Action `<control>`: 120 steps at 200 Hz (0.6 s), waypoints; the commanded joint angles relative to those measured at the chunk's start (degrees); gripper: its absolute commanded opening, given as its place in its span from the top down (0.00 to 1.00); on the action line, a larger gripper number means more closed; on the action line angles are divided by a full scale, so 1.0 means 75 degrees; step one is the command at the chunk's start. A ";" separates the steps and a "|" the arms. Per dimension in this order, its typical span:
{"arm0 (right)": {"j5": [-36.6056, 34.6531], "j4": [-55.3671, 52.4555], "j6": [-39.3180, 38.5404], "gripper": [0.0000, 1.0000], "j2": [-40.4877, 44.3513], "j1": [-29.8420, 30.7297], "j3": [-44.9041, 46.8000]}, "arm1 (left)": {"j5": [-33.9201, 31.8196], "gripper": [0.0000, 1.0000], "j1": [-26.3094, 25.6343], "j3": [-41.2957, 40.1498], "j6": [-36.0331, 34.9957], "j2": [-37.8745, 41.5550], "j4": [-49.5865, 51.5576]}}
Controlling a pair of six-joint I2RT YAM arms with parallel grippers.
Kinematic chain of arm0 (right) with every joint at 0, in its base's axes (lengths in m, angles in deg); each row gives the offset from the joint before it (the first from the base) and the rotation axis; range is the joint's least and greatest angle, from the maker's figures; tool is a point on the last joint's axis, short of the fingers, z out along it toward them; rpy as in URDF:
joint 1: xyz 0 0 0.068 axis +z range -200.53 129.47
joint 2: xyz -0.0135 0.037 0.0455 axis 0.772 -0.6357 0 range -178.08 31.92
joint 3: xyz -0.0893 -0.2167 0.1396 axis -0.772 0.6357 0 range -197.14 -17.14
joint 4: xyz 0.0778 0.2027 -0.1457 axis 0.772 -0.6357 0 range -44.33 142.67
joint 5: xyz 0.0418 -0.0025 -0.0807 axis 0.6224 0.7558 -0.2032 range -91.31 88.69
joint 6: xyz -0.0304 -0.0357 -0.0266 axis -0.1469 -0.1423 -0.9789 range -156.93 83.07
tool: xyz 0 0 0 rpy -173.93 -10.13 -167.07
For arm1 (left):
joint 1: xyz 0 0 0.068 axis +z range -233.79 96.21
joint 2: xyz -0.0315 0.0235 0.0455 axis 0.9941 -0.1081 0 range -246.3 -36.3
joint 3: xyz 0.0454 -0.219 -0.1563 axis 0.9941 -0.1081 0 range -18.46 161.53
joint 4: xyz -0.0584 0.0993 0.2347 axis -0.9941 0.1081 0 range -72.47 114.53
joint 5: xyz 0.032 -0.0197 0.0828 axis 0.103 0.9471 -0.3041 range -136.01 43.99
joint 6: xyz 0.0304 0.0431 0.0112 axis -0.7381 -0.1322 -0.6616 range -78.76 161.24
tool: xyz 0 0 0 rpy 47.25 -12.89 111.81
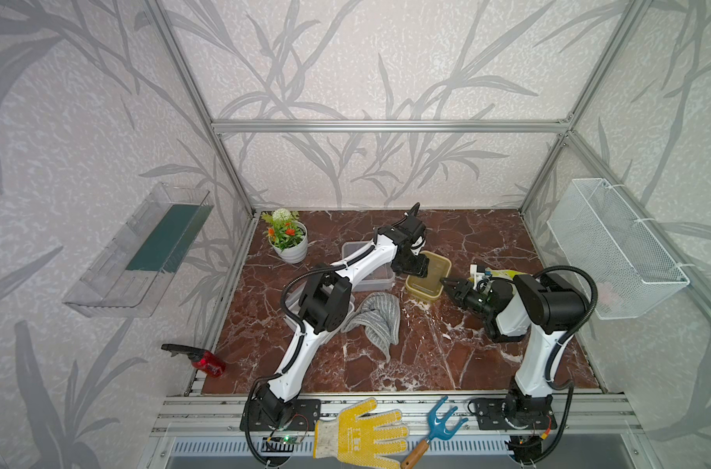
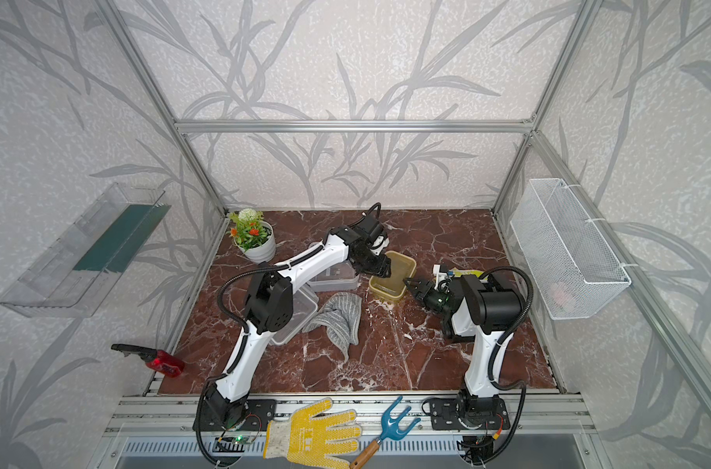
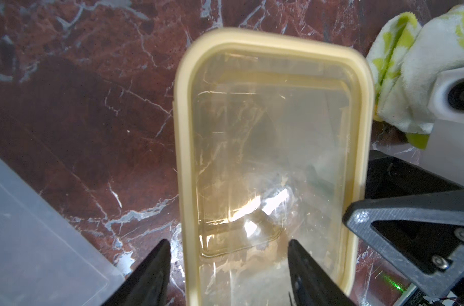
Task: Wipe the insides of the lunch boxes
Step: Adjust the lunch box at the center of the board, then open the fastener of the lunch box.
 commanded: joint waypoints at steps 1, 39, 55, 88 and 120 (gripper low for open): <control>-0.0267 -0.0263 0.0075 0.51 -0.0236 -0.0056 0.0032 | 0.0081 0.33 0.0014 0.0253 -0.0112 -0.0285 0.0138; -0.0196 -0.0254 0.0236 0.55 -0.0370 -0.0048 -0.0162 | 0.0122 0.35 0.0029 0.0359 -0.0141 -0.0417 0.0237; -0.0185 -0.0251 0.0310 0.56 -0.0308 -0.0052 -0.0209 | 0.0197 0.35 0.0025 0.0370 -0.0155 -0.0466 0.0241; -0.0116 -0.0262 0.0461 0.58 -0.0206 -0.0044 -0.0339 | 0.0230 0.36 0.0012 0.0362 -0.0177 -0.0576 0.0240; -0.0115 -0.0249 0.0672 0.63 -0.0016 -0.0047 -0.0293 | 0.0182 0.37 0.0013 0.0367 -0.0237 -0.0630 0.0267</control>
